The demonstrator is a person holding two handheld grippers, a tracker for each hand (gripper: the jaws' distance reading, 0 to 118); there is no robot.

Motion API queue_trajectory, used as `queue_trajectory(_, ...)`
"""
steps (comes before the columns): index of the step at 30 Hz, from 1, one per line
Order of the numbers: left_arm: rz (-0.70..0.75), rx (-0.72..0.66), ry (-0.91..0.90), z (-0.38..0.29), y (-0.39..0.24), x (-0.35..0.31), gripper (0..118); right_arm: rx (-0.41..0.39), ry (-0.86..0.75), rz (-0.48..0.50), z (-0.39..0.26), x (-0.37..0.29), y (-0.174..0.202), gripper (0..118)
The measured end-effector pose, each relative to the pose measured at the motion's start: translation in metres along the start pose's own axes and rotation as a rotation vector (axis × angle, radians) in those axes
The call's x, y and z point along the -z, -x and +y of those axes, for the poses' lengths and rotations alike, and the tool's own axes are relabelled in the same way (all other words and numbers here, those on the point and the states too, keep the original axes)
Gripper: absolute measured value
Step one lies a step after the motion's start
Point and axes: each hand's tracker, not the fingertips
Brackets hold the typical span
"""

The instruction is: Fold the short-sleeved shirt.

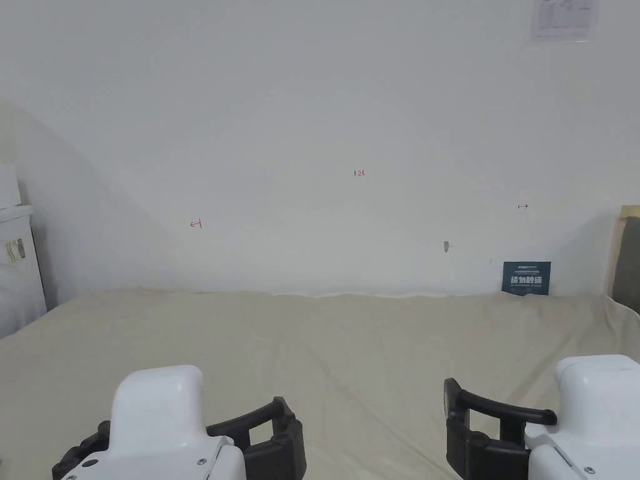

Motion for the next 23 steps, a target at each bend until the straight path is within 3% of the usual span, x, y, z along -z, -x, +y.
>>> queue_trajectory(23,0.005,0.084,-0.136,-0.0022,0.0044,-0.0074,115,0.014,0.013,-0.003,-0.0057,0.0044,-0.0013,118)
